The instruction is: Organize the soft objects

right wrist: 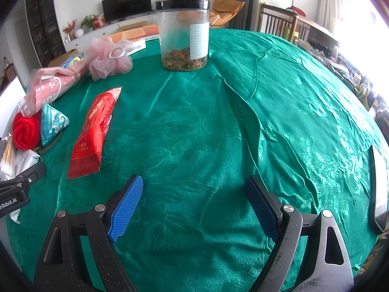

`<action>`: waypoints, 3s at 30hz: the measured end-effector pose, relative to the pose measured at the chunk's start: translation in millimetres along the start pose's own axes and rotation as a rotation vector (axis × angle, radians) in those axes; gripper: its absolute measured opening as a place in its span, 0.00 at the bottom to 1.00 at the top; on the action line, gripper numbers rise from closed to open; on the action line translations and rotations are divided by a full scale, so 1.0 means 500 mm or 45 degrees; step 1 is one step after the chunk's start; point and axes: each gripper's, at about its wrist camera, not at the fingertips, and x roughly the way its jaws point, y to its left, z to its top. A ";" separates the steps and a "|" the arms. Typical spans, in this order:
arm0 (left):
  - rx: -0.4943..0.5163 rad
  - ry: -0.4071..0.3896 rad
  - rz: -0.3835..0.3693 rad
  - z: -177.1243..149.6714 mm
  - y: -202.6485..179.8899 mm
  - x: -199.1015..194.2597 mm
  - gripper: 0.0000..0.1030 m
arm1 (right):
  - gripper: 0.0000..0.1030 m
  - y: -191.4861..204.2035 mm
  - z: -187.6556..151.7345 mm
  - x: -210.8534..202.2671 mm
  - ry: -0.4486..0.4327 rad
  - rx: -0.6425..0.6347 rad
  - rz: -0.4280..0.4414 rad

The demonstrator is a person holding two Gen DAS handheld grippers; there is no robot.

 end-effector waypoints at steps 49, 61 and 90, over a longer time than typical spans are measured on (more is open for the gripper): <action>0.000 -0.001 0.000 -0.001 0.000 0.000 1.00 | 0.85 -0.001 0.000 0.000 0.000 0.000 0.000; 0.001 -0.001 0.000 -0.001 0.000 0.000 1.00 | 0.85 0.000 0.000 0.000 0.000 0.000 0.000; 0.157 0.247 -0.097 -0.042 0.028 -0.045 1.00 | 0.87 0.000 0.000 0.001 0.002 0.004 0.004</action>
